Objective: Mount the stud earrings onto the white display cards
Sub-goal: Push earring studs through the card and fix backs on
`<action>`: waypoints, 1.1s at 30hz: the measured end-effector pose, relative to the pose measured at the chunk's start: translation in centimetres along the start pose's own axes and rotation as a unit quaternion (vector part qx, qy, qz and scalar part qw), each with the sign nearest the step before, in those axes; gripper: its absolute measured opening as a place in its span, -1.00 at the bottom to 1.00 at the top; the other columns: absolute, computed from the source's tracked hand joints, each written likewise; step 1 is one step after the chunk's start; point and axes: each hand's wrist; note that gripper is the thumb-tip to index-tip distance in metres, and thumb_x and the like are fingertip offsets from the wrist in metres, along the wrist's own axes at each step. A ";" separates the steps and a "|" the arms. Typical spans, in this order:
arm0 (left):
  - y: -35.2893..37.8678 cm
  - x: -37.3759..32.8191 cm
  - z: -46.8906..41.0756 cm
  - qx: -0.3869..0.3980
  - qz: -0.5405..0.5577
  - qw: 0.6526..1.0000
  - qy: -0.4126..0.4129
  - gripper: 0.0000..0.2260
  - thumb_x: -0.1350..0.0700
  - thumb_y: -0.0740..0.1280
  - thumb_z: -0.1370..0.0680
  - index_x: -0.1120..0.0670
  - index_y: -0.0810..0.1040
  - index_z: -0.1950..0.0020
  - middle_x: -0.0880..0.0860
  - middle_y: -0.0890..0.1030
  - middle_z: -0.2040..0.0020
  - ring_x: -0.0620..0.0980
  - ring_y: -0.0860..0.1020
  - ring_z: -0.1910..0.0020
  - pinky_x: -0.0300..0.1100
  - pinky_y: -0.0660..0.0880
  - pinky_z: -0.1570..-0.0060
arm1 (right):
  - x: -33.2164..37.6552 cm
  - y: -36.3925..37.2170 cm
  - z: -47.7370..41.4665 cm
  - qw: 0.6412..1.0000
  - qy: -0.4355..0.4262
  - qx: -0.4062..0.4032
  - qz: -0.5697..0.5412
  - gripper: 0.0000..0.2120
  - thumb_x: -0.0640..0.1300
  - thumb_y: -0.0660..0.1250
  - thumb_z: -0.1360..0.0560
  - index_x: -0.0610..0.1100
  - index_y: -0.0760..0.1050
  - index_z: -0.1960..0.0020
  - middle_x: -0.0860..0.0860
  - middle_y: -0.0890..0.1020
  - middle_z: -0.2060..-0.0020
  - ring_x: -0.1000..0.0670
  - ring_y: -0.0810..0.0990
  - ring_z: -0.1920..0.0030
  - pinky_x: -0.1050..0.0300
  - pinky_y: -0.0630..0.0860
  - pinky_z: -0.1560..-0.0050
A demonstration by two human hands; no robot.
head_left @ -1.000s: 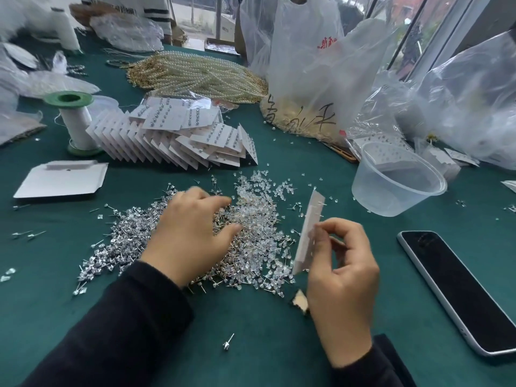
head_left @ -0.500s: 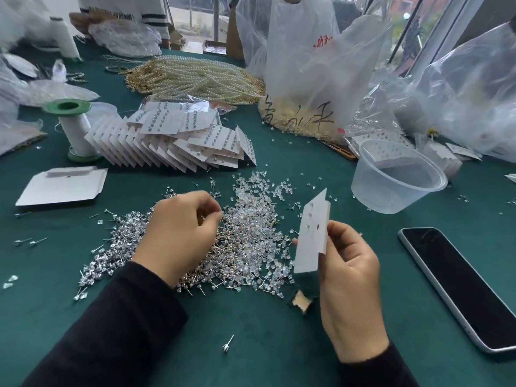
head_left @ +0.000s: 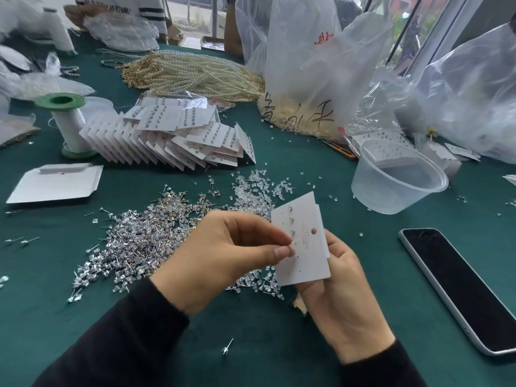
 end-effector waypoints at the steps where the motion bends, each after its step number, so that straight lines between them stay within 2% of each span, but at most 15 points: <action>1: 0.0 0.1 0.0 -0.002 -0.015 1.000 0.003 -0.90 0.29 0.46 -0.24 0.15 0.68 0.28 0.08 0.69 0.31 -0.09 0.65 0.28 -0.36 0.52 0.30 | 0.0 0.0 0.0 1.000 -0.003 0.001 0.003 -0.79 -0.27 0.33 -0.30 -0.26 0.59 0.08 -0.14 0.67 0.22 0.01 0.60 0.29 0.21 0.54 0.36; 3: 0.1 0.1 -0.1 -0.007 -0.040 0.999 0.009 -0.88 0.36 0.44 -0.30 0.15 0.67 0.29 0.05 0.69 0.31 -0.10 0.64 0.28 -0.35 0.53 0.27 | -0.1 0.1 0.1 1.000 -0.009 0.005 0.010 -0.81 -0.25 0.35 -0.27 -0.22 0.62 0.13 -0.14 0.67 0.21 0.00 0.60 0.29 0.21 0.54 0.36; 7: 0.2 0.2 -0.1 -0.016 -0.071 0.997 0.015 -0.85 0.37 0.44 -0.32 0.13 0.68 0.32 0.02 0.67 0.33 -0.11 0.60 0.29 -0.34 0.54 0.23 | -0.3 0.2 0.0 0.999 -0.009 0.013 0.039 -0.78 -0.28 0.46 -0.22 -0.17 0.63 0.14 -0.12 0.66 0.22 -0.01 0.58 0.30 0.19 0.50 0.39; 8: 0.2 0.2 -0.1 -0.017 -0.075 0.997 0.016 -0.85 0.37 0.44 -0.32 0.13 0.67 0.32 0.02 0.67 0.33 -0.11 0.60 0.29 -0.34 0.54 0.23 | -0.4 0.2 0.0 0.999 -0.009 0.014 0.040 -0.79 -0.31 0.45 -0.23 -0.16 0.63 0.14 -0.12 0.66 0.23 0.00 0.57 0.30 0.18 0.50 0.40; 11: 0.3 0.5 -0.2 -0.036 -0.093 0.995 0.021 -0.88 0.35 0.46 -0.33 0.14 0.65 0.33 0.03 0.66 0.34 -0.10 0.59 0.31 -0.32 0.53 0.27 | -0.6 0.2 0.0 0.998 -0.026 0.008 0.049 -0.87 -0.21 0.38 -0.29 -0.13 0.64 0.16 -0.10 0.66 0.26 0.01 0.57 0.32 0.17 0.50 0.42; 13: 0.4 0.7 -0.2 -0.051 -0.107 0.993 0.022 -0.91 0.31 0.47 -0.33 0.15 0.65 0.32 0.04 0.66 0.35 -0.10 0.57 0.34 -0.31 0.51 0.30 | -0.9 0.2 0.0 0.991 -0.077 -0.021 0.111 -0.94 -0.24 0.39 -0.36 -0.13 0.61 0.18 -0.09 0.64 0.27 0.02 0.56 0.31 0.17 0.48 0.40; 14: 0.5 0.8 -0.2 -0.059 -0.111 0.992 0.021 -0.93 0.29 0.47 -0.33 0.15 0.65 0.31 0.03 0.65 0.36 -0.11 0.56 0.36 -0.32 0.50 0.32 | -1.1 0.2 0.0 0.977 -0.125 -0.045 0.167 -0.95 -0.26 0.38 -0.40 -0.14 0.59 0.18 -0.07 0.64 0.28 0.03 0.56 0.30 0.16 0.48 0.38; 16: 0.6 0.9 -0.1 -0.062 -0.086 0.994 0.001 -0.99 0.25 0.46 -0.34 0.18 0.66 0.28 0.06 0.65 0.36 -0.11 0.55 0.38 -0.35 0.48 0.36 | -1.6 0.4 -0.1 0.927 -0.225 -0.093 0.284 -0.94 -0.22 0.33 -0.43 -0.09 0.54 0.19 0.02 0.62 0.29 0.08 0.56 0.30 0.17 0.49 0.33; 18: 0.6 0.9 -0.1 -0.029 -0.016 0.998 -0.048 -0.78 0.09 0.41 -0.35 0.26 0.65 0.22 0.15 0.63 0.31 -0.05 0.55 0.35 -0.32 0.52 0.34 | -2.0 0.6 -0.2 0.872 -0.298 -0.130 0.366 -0.93 -0.17 0.30 -0.42 -0.02 0.50 0.19 0.09 0.60 0.29 0.08 0.58 0.27 0.14 0.52 0.28; 20: 0.6 0.7 0.0 0.007 0.042 0.995 -0.093 -0.61 -0.06 0.38 -0.29 0.28 0.65 0.19 0.21 0.65 0.22 0.01 0.59 0.27 -0.26 0.58 0.27 | -2.3 0.7 -0.4 0.830 -0.349 -0.149 0.408 -0.94 -0.20 0.30 -0.43 -0.07 0.50 0.17 0.06 0.58 0.28 0.00 0.58 0.24 0.08 0.53 0.22; 23: 0.8 0.6 0.2 0.012 0.060 0.993 -0.104 -0.61 -0.03 0.43 -0.25 0.29 0.64 0.17 0.25 0.64 0.15 0.02 0.60 0.23 -0.25 0.58 0.29 | -2.4 0.6 -0.6 0.780 -0.396 -0.165 0.456 -0.96 -0.19 0.30 -0.44 -0.12 0.52 0.13 0.01 0.57 0.27 0.07 0.53 0.23 0.28 0.46 0.17; 26: 1.1 0.5 0.1 -0.043 0.057 0.992 -0.108 -0.87 0.22 0.38 -0.42 0.28 0.64 0.23 0.21 0.65 0.25 0.00 0.61 0.33 -0.26 0.56 0.39 | -2.5 0.6 -0.4 0.816 -0.365 -0.139 0.426 -0.84 -0.18 0.34 -0.41 -0.07 0.52 0.01 0.05 0.57 0.22 0.07 0.57 0.16 0.18 0.52 0.12; 29: 0.9 0.3 -0.1 -0.103 0.046 0.986 -0.120 -0.73 0.37 0.22 -0.48 0.20 0.57 0.38 0.13 0.63 0.41 -0.04 0.58 0.48 -0.25 0.54 0.48 | -2.4 0.6 0.0 0.836 -0.343 -0.090 0.419 -0.71 -0.20 0.35 -0.39 0.02 0.46 -0.08 0.03 0.57 0.16 0.02 0.59 0.11 0.13 0.54 0.08; 31: 0.9 0.3 -0.2 -0.112 0.039 0.986 -0.117 -0.68 0.38 0.22 -0.47 0.19 0.58 0.44 0.10 0.62 0.43 -0.06 0.57 0.50 -0.27 0.52 0.50 | -2.5 0.6 0.0 0.828 -0.351 -0.073 0.431 -0.68 -0.25 0.35 -0.39 0.01 0.44 -0.09 0.01 0.57 0.16 0.01 0.59 0.11 0.11 0.53 0.09; 33: 1.1 0.4 -0.1 -0.097 0.037 0.989 -0.107 -0.70 0.38 0.26 -0.46 0.18 0.64 0.41 0.11 0.65 0.38 -0.05 0.60 0.44 -0.27 0.53 0.47 | -2.6 0.7 -0.2 0.817 -0.370 -0.082 0.435 -0.66 -0.30 0.35 -0.38 0.01 0.44 -0.08 0.00 0.57 0.18 0.01 0.59 0.15 0.22 0.51 0.13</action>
Point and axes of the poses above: each hand's wrist, its own z-axis away from the middle knuckle, its own y-axis out of the palm, x = y × z
